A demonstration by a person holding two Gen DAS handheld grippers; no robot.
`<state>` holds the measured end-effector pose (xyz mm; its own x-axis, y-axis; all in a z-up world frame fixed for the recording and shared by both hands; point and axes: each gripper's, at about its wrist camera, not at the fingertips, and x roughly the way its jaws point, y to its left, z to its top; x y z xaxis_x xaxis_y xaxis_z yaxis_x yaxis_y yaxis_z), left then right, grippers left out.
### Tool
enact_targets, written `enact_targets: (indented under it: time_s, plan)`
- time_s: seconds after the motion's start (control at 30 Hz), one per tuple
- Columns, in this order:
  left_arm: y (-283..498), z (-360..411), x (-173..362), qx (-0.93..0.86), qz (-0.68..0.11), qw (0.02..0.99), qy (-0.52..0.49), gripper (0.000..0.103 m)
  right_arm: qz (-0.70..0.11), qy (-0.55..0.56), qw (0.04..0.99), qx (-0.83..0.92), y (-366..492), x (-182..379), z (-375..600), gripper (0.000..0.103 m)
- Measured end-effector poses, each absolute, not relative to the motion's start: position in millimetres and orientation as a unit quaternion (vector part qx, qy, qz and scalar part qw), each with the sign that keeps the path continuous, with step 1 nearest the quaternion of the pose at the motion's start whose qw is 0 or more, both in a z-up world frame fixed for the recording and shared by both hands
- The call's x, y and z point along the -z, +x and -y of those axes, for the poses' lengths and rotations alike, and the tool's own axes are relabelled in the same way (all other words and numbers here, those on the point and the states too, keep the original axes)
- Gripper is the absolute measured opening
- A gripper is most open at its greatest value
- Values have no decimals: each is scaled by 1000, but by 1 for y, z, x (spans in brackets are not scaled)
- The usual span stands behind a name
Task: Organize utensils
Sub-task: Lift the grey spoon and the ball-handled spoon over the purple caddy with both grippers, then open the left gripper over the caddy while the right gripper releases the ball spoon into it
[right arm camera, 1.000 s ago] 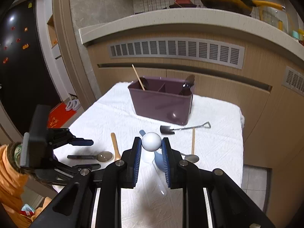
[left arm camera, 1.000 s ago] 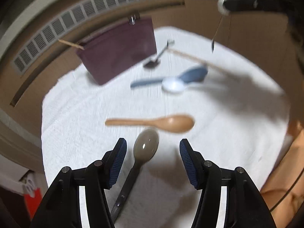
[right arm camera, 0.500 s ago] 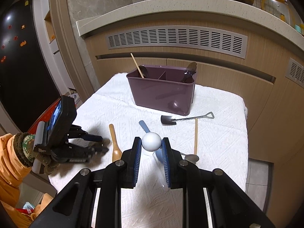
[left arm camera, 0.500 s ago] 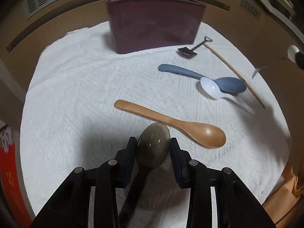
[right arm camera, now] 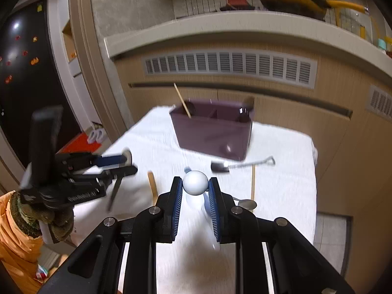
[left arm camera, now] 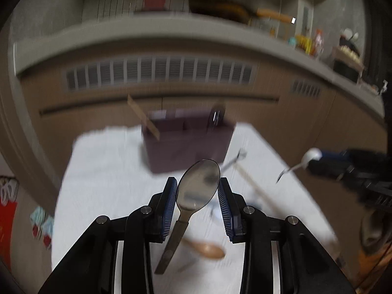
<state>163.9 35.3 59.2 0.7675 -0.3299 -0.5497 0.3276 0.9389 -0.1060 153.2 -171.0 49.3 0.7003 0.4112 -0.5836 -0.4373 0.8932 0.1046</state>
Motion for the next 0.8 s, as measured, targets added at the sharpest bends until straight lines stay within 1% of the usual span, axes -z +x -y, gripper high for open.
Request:
enact_targets:
  time_s: [0.07,0.2,0.37,0.47,0.6,0.8]
  plan:
    - [170,-30,-97,184,-245,952,-10,35,-286,-21,930,-231,160,-73,170,20]
    - [192,-24,-155,206,-162,965,-31,35,-222,-7,943,-246,185,-130,170,20]
    - [241,-19,-183,222,-94,969,-58,35,-185,20,942,-279,229,-166,167,20]
    - [277,-21,-183,223,-89,968,-74,35,-177,38,939,-291,259,-173,165,20]
    - [325,-32,-165,219,-115,963,-102,35,-205,62,931,-297,301,-159,169,20]
    - [368,-38,-113,206,-160,957,-124,35,-299,118,897,-304,360,-104,170,20]
